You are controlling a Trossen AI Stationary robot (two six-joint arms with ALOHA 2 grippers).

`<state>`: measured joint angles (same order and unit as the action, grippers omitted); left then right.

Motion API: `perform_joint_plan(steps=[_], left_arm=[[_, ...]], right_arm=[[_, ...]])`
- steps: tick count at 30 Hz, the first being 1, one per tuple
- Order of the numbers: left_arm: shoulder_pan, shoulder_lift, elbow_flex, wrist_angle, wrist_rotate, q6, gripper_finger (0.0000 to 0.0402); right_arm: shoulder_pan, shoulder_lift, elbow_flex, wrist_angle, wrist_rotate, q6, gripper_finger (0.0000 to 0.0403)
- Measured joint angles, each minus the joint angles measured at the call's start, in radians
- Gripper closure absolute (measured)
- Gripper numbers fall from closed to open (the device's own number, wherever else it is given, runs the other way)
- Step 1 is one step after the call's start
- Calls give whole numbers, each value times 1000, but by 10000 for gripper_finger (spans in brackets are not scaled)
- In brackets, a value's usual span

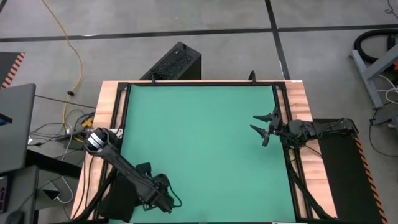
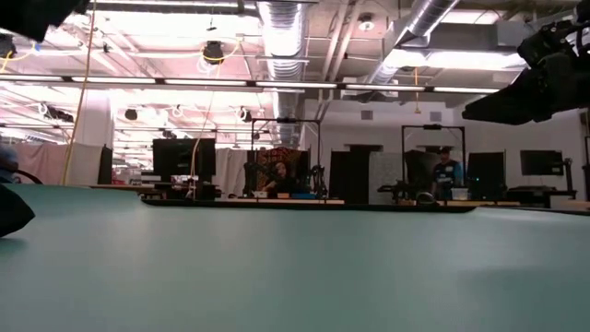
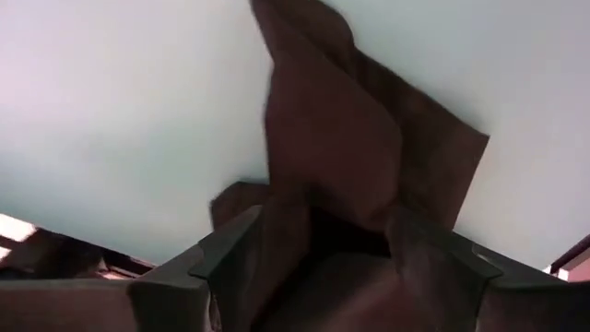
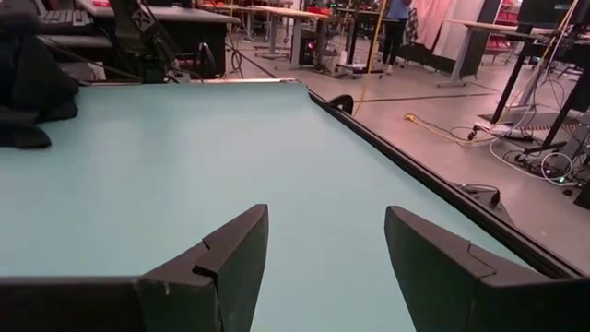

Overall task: Roll towel into tight, uniform cylinder
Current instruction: Roll the black towel

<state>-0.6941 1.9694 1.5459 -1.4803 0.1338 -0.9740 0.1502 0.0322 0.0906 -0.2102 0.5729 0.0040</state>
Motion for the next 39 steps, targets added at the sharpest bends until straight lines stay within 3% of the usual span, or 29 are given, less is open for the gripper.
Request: perform_joint_plan(steps=[17, 21, 28, 33, 39], left_arm=[[-20, 23, -146, -68, 1, 72, 193], [-17, 23, -146, -81, -11, 80, 246], [-17, 23, -146, -81, -52, 63, 390], [-9, 23, -139, -76, -72, 41, 400], [14, 23, -97, -62, -226, 30, 401]], right_arm=[[0, 0, 0, 1, -1, 26, 159], [0, 0, 0, -2, -1, 40, 159], [0, 0, 0, -15, -1, 50, 159], [0, 0, 0, -15, -1, 50, 159], [0, 0, 0, -16, -1, 50, 159]])
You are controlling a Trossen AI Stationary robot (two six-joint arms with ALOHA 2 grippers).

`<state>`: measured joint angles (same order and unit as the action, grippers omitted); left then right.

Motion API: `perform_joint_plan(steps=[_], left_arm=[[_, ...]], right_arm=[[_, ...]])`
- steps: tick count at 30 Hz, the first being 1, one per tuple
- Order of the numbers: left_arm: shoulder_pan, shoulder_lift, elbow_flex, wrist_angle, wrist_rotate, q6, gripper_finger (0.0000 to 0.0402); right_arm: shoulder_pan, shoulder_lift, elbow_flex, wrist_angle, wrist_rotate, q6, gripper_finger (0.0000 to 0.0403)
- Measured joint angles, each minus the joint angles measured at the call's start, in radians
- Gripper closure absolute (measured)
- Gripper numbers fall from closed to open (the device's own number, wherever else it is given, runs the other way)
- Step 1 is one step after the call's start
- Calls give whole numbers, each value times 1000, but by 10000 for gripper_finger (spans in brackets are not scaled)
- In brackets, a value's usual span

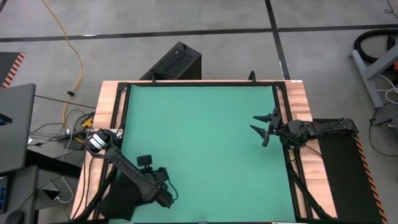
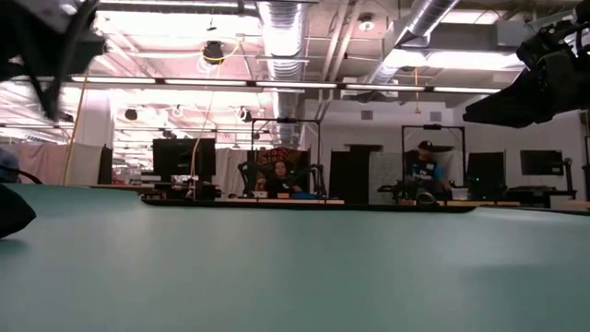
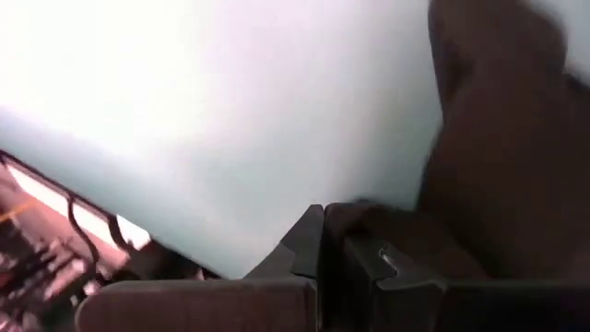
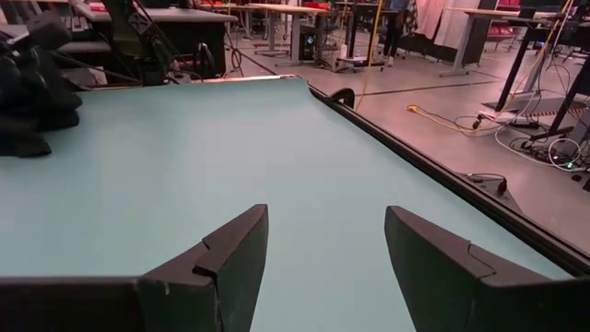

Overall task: Roll towel into tight, uniform cylinder
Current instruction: Roll the black towel

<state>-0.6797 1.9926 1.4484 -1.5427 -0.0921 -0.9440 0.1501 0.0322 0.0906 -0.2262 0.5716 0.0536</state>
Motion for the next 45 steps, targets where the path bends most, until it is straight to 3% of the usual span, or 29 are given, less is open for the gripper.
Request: perform_joint_plan(steps=[9, 14, 22, 28, 32, 38, 45], left_arm=[[52, 0, 35, 99, -182, 106, 401], [106, -2, 48, 127, -335, 190, 401], [225, -44, 49, 347, -535, 488, 402], [328, -96, 49, 639, -543, 777, 401], [378, -113, 65, 822, -497, 947, 401], [425, -113, 162, 937, -492, 1087, 401], [472, -113, 260, 958, -496, 1151, 401]], right_arm=[[0, 0, 0, 1, 0, 1, 159], [0, 0, 0, 1, 0, 51, 159], [0, 0, 0, 6, -10, 149, 159], [0, 50, -1, 100, -49, 121, 159], [0, 134, -1, 198, -73, 103, 159], [0, 331, -1, 361, -78, 104, 159], [2, 621, -1, 649, -78, 56, 159]])
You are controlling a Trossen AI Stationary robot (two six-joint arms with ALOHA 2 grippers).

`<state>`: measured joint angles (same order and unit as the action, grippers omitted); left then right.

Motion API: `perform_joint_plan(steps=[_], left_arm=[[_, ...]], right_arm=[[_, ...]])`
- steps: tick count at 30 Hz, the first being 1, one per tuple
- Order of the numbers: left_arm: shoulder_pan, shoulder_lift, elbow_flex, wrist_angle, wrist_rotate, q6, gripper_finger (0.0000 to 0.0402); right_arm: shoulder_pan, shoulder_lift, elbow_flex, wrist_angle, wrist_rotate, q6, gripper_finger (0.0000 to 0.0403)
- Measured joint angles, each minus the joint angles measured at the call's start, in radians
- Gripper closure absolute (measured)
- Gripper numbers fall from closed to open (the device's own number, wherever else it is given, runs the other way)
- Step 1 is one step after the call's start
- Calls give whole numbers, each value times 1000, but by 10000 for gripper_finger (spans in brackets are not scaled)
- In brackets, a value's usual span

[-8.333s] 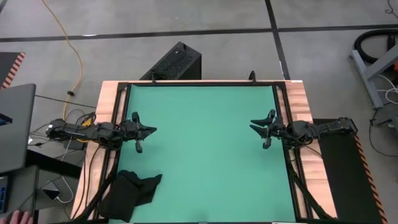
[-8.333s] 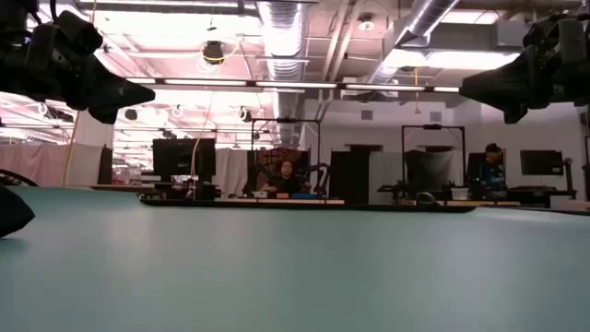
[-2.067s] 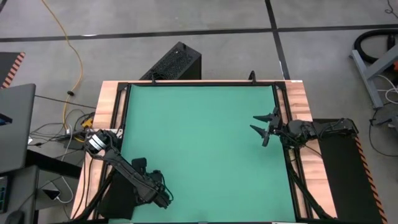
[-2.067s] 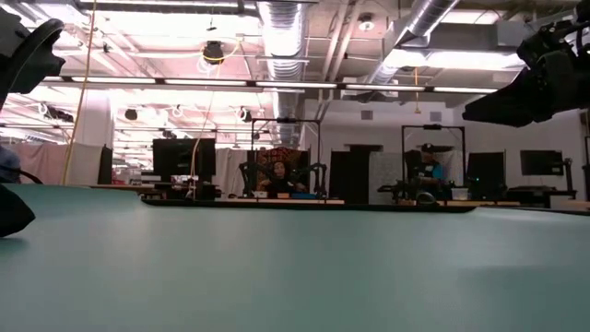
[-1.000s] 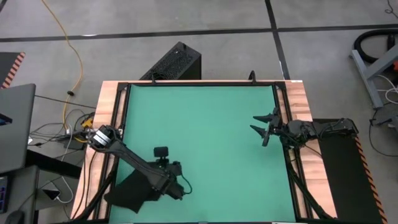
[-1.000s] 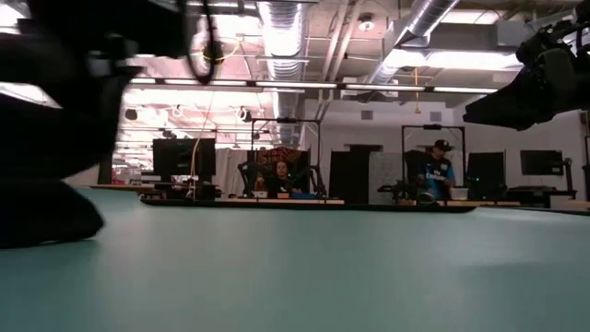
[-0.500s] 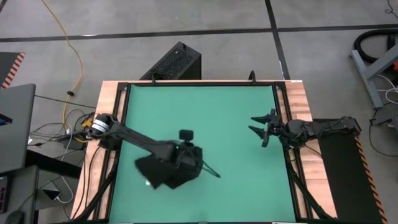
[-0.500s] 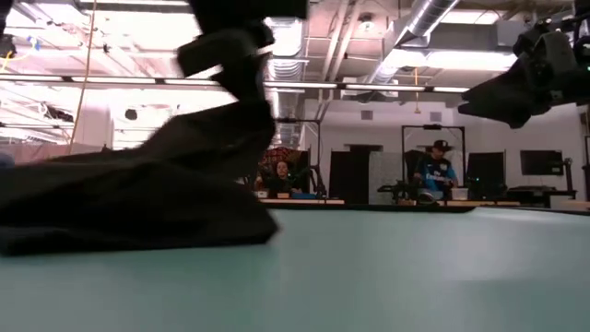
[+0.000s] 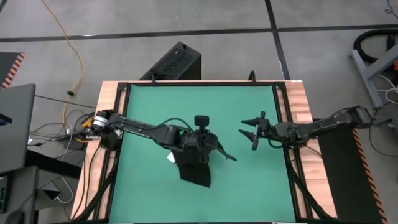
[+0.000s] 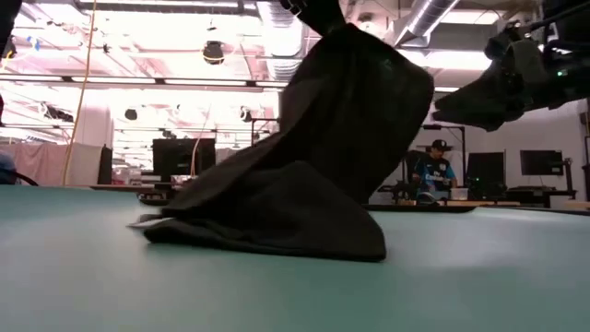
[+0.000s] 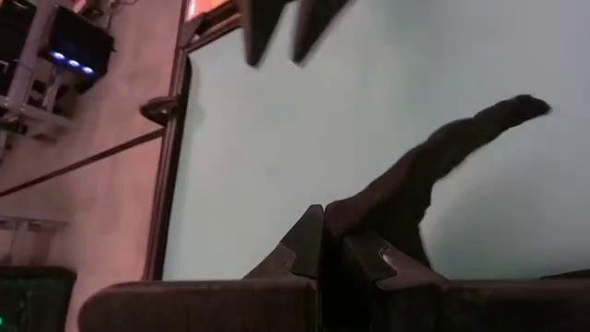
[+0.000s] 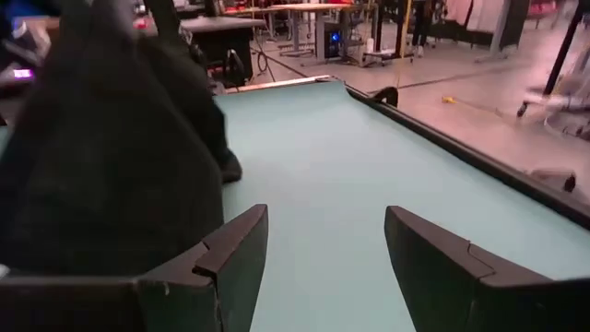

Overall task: Roll towel into tight, uniform cylinder
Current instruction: Roll the black towel

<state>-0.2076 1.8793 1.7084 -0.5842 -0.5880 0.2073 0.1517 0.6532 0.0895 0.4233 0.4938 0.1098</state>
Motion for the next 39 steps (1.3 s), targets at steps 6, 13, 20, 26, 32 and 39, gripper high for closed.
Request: perform_joint_plan(steps=[6, 13, 20, 26, 32, 39], left_arm=[[63, 0, 2, -38, 0, 12, 401], [128, 0, 2, -37, 6, 17, 401], [162, 0, 2, -21, 45, 9, 401], [167, 0, 2, -18, 43, 17, 401], [168, 0, 2, -16, 45, 17, 401], [168, -1, 2, -11, 95, 9, 401]], right_arm=[[59, 185, 4, 313, 0, -207, 159], [118, 358, 69, 313, 21, -274, 159], [153, 636, 186, 315, 120, -346, 159], [180, 869, 324, 318, 248, -425, 159], [183, 1042, 456, 317, 392, -513, 159], [182, 1202, 589, 318, 564, -578, 159]])
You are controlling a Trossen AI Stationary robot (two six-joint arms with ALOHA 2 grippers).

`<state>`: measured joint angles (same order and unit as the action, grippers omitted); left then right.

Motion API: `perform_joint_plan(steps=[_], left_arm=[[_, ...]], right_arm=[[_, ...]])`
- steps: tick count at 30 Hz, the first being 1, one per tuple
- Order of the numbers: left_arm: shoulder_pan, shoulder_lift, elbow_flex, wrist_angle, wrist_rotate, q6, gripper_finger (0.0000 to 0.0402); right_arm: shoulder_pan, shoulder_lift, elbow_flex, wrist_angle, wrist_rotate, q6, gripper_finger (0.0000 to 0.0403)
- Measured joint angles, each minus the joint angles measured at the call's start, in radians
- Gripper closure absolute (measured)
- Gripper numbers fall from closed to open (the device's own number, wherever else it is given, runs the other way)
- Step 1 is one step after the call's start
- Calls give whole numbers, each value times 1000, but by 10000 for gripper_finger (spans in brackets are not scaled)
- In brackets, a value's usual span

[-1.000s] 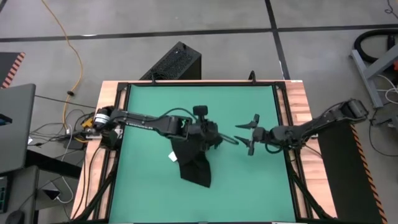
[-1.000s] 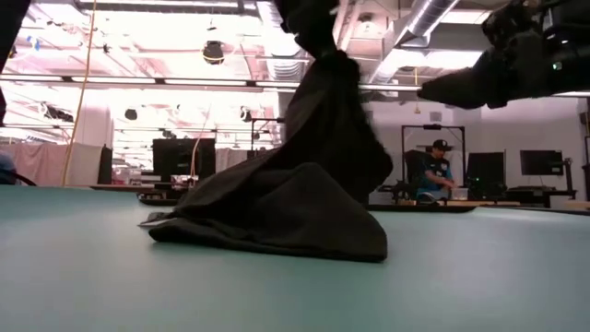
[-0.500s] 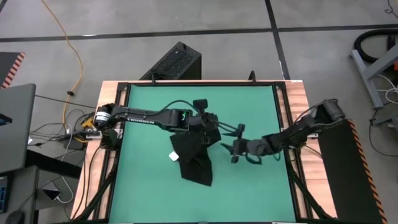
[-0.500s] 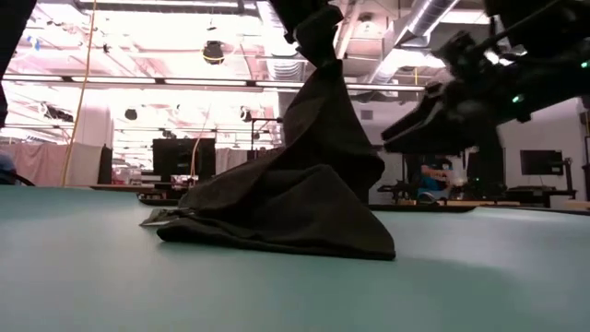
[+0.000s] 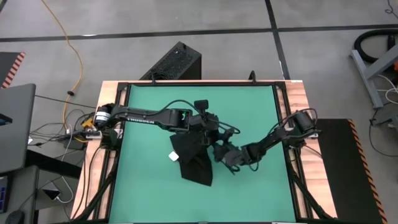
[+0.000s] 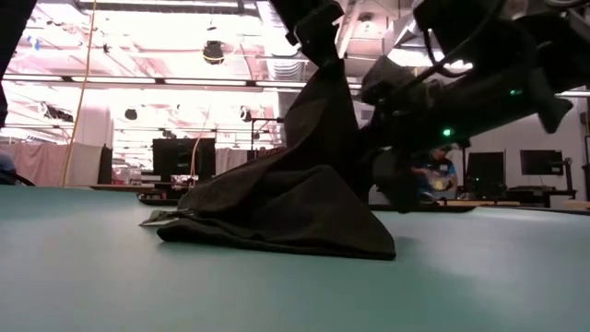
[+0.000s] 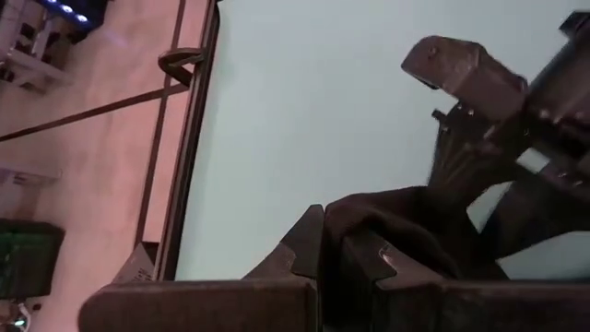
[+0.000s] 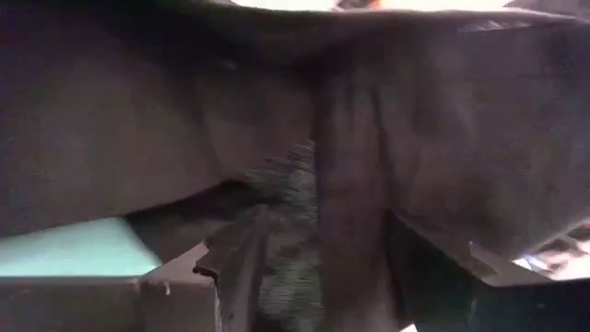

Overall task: Roll towel into tight, uniform cylinder
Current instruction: Roll the black towel

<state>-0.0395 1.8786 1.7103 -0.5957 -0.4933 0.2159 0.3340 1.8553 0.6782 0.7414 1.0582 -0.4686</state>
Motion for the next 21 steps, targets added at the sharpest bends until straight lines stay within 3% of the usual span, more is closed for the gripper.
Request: perform_joint_plan(steps=[7, 10, 14, 21], left_arm=[[-1, -1, 0, 10, 44, -3, 401], [-1, -1, 0, 1, 44, -18, 401], [-1, -1, 0, -14, 42, -20, 401], [0, -1, 0, -60, 46, -30, 401]], right_arm=[[-24, 95, 110, -1, 169, -101, 176], [-30, 114, 135, 0, 242, -127, 240], [2, 95, 135, -15, 282, -191, 376], [89, -43, 135, -41, 299, -215, 397]])
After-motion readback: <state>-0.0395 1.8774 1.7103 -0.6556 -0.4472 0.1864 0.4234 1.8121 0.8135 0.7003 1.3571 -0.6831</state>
